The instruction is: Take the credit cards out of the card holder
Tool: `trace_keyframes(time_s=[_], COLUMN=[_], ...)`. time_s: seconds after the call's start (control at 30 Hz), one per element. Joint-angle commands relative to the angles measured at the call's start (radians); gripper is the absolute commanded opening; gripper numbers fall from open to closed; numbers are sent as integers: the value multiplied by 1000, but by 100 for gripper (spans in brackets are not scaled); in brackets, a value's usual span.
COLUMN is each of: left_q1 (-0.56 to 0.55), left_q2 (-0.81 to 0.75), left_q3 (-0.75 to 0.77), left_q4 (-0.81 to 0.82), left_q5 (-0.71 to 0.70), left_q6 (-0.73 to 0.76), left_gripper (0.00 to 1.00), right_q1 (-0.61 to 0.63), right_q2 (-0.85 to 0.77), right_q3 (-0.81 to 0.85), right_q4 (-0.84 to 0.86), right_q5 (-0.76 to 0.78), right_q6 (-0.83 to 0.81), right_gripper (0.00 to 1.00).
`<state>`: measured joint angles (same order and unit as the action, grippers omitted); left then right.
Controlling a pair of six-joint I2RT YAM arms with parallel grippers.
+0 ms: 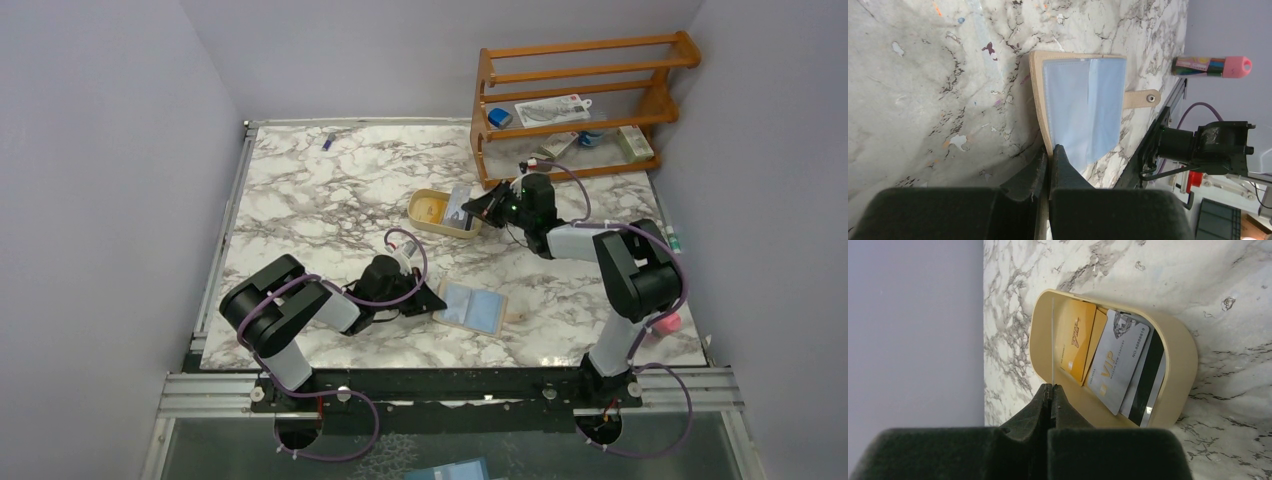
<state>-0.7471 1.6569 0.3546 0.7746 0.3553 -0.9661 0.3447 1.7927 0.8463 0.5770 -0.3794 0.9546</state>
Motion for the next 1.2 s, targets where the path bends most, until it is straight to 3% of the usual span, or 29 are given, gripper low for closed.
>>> trace_keyframes(time_s=[0.0,0.9,1.17], left_q1=[3,4,3], left_q2=[3,12,16], left_q3=[-36,-46,-46], left_q4=[-115,-115,-115], left_q5=[-11,-13,-13], left_q6=[42,46,48], left_gripper=[0,0,0], right_q1=[-9,-41,-51], right_q2=[15,71,71], right_q3=[14,9,54], right_q4=[48,-14,-102], right_q5=[-19,-29,-56], right_q6=[7,-2,-55], right_gripper=[1,1,45])
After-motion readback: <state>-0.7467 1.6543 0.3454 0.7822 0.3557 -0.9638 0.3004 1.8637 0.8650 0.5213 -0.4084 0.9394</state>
